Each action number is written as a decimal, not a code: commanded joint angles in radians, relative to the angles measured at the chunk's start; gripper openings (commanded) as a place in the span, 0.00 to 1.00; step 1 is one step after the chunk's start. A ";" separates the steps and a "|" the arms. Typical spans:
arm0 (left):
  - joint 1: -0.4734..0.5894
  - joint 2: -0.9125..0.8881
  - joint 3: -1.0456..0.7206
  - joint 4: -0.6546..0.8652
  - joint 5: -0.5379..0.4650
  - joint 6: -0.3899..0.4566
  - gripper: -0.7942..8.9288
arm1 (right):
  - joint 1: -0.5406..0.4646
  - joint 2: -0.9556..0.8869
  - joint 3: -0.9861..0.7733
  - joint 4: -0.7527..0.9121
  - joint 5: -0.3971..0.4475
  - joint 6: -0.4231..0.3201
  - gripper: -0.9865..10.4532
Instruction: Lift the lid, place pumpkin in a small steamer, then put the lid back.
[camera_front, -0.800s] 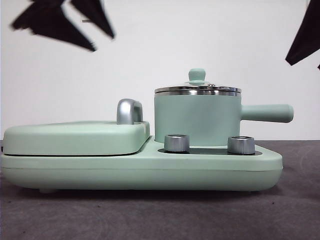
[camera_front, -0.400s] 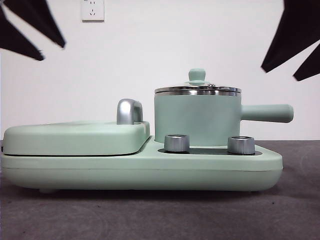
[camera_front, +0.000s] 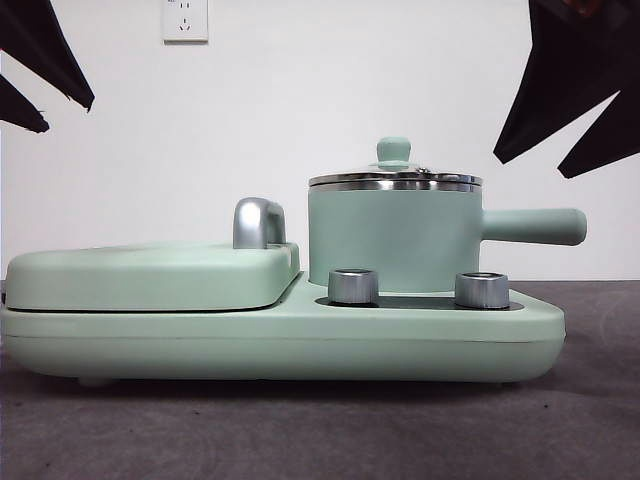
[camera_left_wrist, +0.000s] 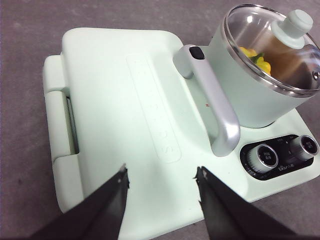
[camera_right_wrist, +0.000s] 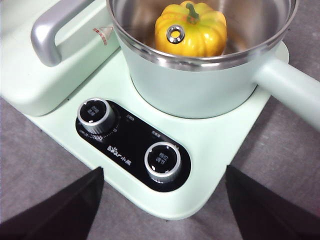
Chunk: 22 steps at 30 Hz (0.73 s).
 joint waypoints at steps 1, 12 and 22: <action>-0.003 0.005 0.007 0.012 0.000 0.006 0.20 | 0.007 -0.001 0.011 0.027 -0.003 0.008 0.26; -0.003 0.003 0.008 0.006 0.007 0.003 0.10 | 0.007 -0.006 0.011 0.075 -0.029 0.011 0.10; -0.004 0.001 0.008 0.004 0.007 0.003 0.10 | 0.007 -0.006 0.011 0.115 -0.022 0.011 0.10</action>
